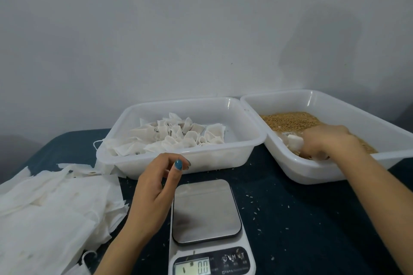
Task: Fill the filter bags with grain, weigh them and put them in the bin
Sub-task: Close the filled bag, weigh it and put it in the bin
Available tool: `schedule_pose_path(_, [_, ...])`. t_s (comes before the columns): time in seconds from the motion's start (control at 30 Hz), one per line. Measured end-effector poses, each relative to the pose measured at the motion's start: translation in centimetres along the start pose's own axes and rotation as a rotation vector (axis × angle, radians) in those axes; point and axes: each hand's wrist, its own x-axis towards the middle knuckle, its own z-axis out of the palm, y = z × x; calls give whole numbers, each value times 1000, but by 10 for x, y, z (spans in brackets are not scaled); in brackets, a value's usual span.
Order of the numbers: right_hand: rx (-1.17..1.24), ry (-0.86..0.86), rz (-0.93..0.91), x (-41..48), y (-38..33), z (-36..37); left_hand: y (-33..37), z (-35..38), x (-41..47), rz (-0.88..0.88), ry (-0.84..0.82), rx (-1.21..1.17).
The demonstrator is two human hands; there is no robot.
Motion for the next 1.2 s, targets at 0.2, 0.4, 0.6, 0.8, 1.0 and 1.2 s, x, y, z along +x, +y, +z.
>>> schedule_pose_path(0.2, [13, 13, 6, 0, 5, 1, 0, 0, -1, -8, -24, 18])
schedule_pose_path(0.4, [13, 57, -18, 5, 7, 5, 0, 0, 0, -15, -33, 21])
schedule_pose_path(0.6, [481, 12, -54, 16, 14, 24, -1, 1, 0, -17, -44, 16])
schedule_pose_path(0.8, [927, 198, -2, 6, 8, 33, 1, 3, -2, -1, -65, -8])
schedule_pose_path(1.0, [1794, 449, -210, -45, -30, 8, 4, 3, -3, 10, -76, -28])
schedule_pose_path(1.2, [1924, 299, -452, -93, -98, 14, 12, 3, -5, 47, -115, -104])
